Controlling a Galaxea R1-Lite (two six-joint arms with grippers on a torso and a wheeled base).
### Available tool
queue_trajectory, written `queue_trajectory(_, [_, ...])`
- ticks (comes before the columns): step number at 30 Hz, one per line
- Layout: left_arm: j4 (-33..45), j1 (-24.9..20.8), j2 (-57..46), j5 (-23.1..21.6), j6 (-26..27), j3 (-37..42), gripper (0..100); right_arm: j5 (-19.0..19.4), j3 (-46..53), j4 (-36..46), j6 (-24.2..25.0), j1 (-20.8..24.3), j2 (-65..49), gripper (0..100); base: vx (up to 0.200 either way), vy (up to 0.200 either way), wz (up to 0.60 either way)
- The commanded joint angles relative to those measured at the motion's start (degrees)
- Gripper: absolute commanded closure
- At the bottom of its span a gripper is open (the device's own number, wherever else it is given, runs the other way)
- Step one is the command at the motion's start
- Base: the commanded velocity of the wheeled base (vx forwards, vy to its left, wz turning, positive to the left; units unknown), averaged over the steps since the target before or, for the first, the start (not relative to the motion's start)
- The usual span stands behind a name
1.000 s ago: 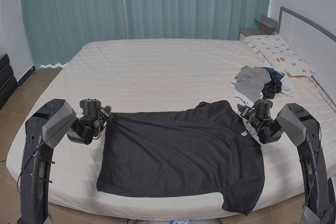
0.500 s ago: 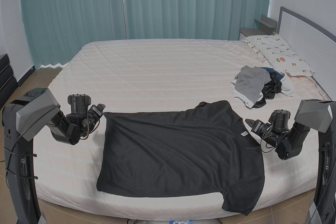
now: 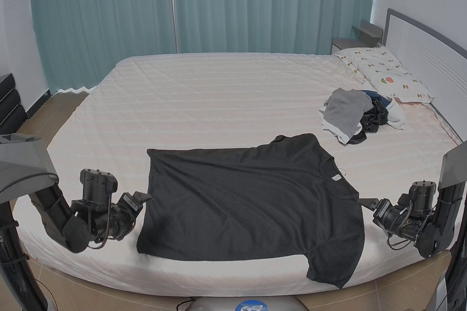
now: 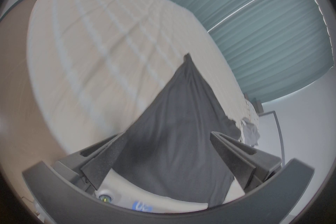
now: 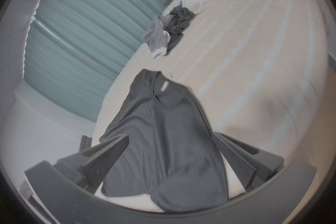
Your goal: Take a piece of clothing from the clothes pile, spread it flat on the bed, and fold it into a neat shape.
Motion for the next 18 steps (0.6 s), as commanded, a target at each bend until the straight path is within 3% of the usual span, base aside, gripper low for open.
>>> queue_trajectory(1, [-4.2,-4.9,-4.9,-4.1,-4.2,11.5,0,5.1,10.6,-4.6,5.2,-3.8,-3.3,0,0.000,0.000,0.00])
queue_trajectory(9, [-15.7,-4.2,2.0,-3.8,-1.4,14.9,0,5.4,10.6,-4.7,4.6,-4.5,-0.6,0,0.000,0.000,0.00])
queue_trajectory(18, [-18.4,-4.2,7.6,-0.6,4.1,14.4,0,5.4,10.6,-4.7,4.0,-4.5,1.8,0,0.000,0.000,0.00])
